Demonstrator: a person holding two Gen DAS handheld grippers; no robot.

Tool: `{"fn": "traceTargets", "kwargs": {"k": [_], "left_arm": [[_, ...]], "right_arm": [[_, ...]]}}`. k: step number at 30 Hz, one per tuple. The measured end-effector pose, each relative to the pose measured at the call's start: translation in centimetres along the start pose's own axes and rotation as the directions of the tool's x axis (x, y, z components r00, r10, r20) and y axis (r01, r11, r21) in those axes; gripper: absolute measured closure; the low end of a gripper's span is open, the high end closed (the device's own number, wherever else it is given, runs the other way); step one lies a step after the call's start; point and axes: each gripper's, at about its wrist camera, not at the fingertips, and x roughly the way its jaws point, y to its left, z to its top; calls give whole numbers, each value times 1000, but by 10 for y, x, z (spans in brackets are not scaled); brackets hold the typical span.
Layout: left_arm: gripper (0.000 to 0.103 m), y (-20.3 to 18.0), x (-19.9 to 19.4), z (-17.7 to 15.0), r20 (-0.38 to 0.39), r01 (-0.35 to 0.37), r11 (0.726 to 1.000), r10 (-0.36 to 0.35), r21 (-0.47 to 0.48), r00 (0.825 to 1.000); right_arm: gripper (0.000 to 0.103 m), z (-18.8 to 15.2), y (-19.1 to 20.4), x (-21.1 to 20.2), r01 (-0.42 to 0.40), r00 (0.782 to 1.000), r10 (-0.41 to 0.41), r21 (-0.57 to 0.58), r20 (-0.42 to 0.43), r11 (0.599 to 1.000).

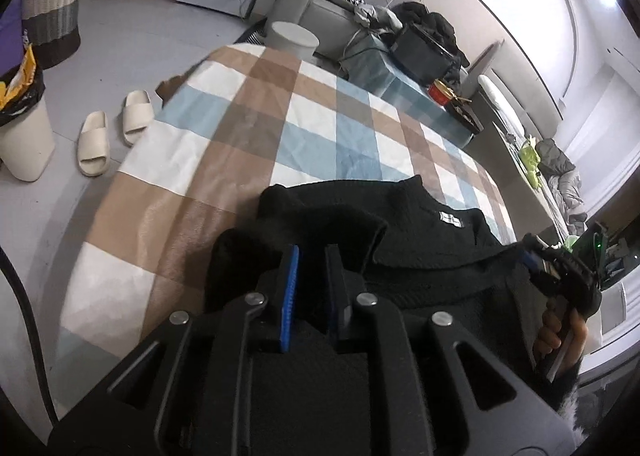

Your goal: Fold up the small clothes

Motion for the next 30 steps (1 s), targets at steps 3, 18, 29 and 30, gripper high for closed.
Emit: {"fn": "traceTargets", "kwargs": {"k": [3, 18, 29, 30], "left_arm": [[81, -2, -14, -5, 14, -2, 1000, 2, 11, 1000], [66, -57, 22, -57, -217, 93, 978, -52, 186, 975], [65, -30, 29, 37, 15, 42, 998, -43, 52, 999], [63, -29, 25, 36, 22, 52, 997, -53, 49, 998]], "right_arm": [[51, -2, 8, -10, 20, 999, -18, -46, 31, 999], [51, -23, -14, -39, 92, 996, -92, -27, -14, 995], [50, -22, -21, -75, 152, 988, -151, -52, 36, 987], [49, -23, -24, -79, 161, 986, -159, -47, 43, 986]]}}
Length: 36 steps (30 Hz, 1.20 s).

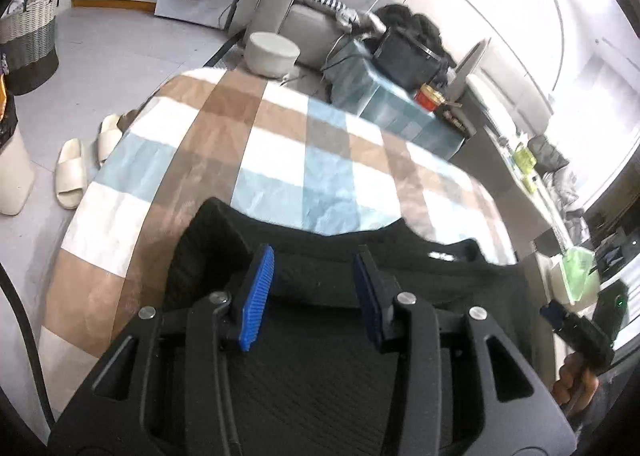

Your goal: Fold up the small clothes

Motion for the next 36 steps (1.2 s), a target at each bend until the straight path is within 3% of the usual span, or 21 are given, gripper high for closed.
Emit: {"fn": "traceTargets", "kwargs": {"k": [6, 10, 11, 13, 15, 17, 19, 23, 30, 36], "left_arm": [[61, -3, -14, -24, -29, -25, 999, 26, 43, 999], [56, -8, -22, -48, -26, -62, 995, 64, 84, 998], [53, -8, -24, -53, -27, -74, 993, 77, 93, 997], [47, -9, -31, -64, -28, -90, 990, 94, 109, 995], [30, -10, -36, -72, -30, -111, 986, 116, 122, 993], [19, -13, -43, -81, -24, -129, 982, 133, 136, 991], [18, -18, -50, -89, -9, -135, 979, 138, 150, 990], [1, -18, -61, -101, 3, -134, 981, 135, 141, 991], [1, -22, -76, -122, 10, -159, 974, 160, 159, 987], [1, -32, -98, -149, 59, -210, 956, 202, 205, 978]], "right_arm": [[46, -10, -3, 5, 64, 997, -66, -37, -46, 997], [46, -21, 15, 14, 145, 986, -157, -154, -63, 977], [42, -23, 21, 15, 157, 983, -172, -187, -62, 970], [30, -28, 31, 16, 177, 980, -194, -243, -52, 954], [19, -33, 40, 15, 184, 979, -202, -289, -34, 940], [16, -37, 46, 14, 184, 979, -204, -317, -30, 930], [15, -42, 51, 15, 184, 978, -206, -335, -33, 924], [14, -52, 59, 14, 174, 978, -204, -364, -45, 915], [13, -73, 66, 3, 176, 978, -207, -410, -33, 895], [13, -95, 67, -18, 171, 981, -195, -420, -14, 891]]}}
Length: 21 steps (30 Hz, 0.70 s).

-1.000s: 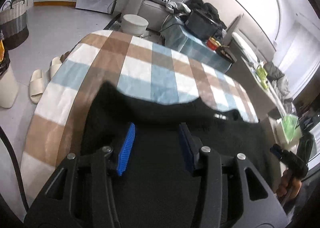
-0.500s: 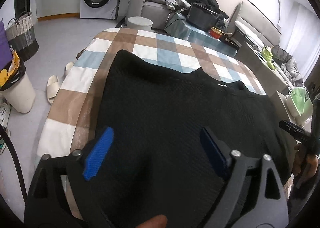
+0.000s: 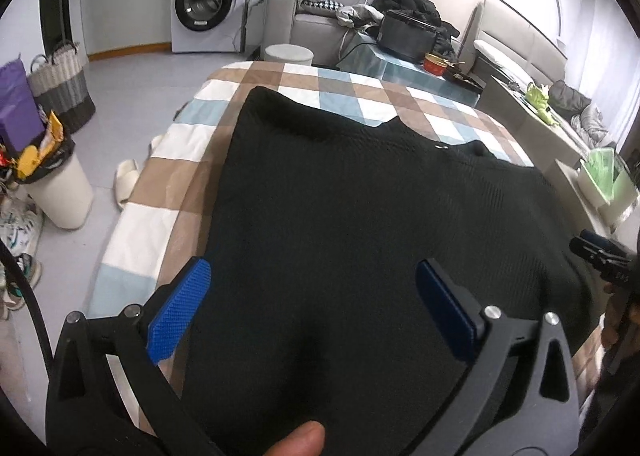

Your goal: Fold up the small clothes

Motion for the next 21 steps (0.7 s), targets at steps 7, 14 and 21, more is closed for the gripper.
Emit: {"fn": "traceTargets", "kwargs": {"k": [7, 14, 21], "left_arm": [[1, -13, -33, -32, 32, -11, 1000, 10, 25, 999], [1, -22, -43, -60, -7, -28, 998, 29, 49, 1000], [1, 4, -53, -72, -11, -56, 998, 56, -20, 998]], "right_arm": [[13, -34, 8, -25, -5, 1000, 6, -24, 19, 1000], [13, -64, -5, -47, 9, 1000, -8, -22, 29, 1000], [13, -89, -51, -68, 33, 999, -34, 75, 10, 997]]}}
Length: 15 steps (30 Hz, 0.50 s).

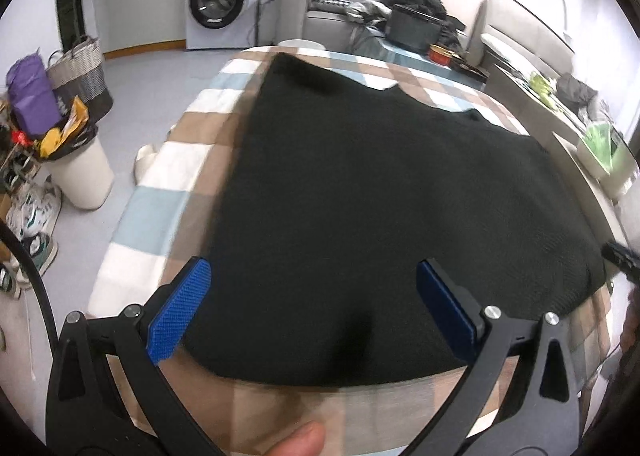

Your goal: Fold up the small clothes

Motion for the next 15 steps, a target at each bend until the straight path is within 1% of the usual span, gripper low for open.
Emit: {"fn": "traceTargets", "kwargs": {"k": [3, 5, 8, 10, 11, 12, 15], "left_arm": [[1, 13, -2, -4, -3, -3, 1000, 3, -16, 1000], [1, 20, 0, -7, -12, -6, 999, 6, -34, 1000], [1, 29, 4, -12, -32, -6, 999, 5, -52, 999], [1, 33, 5, -14, -37, -11, 998, 9, -62, 999], [1, 36, 6, -16, -38, -9, 998, 6, -68, 999], [1, 38, 7, -17, -40, -2, 997, -1, -74, 999], [4, 44, 9, -19, -47, 19, 996, -23, -90, 999]], "right_arm": [[13, -13, -15, -5, -13, 1000, 13, 33, 1, 999], [14, -21, -24, -5, -45, 999, 46, 68, -7, 997], [22, -30, -34, 3, -96, 995, 100, 129, -27, 987], [23, -31, -40, 11, -109, 992, 119, 167, -47, 980], [27, -31, -42, 13, -124, 990, 136, 190, -48, 974], [31, -32, -42, 13, -143, 987, 154, 199, -42, 970], [32, -28, -40, 8, -217, 975, 222, 207, -4, 954]]}}
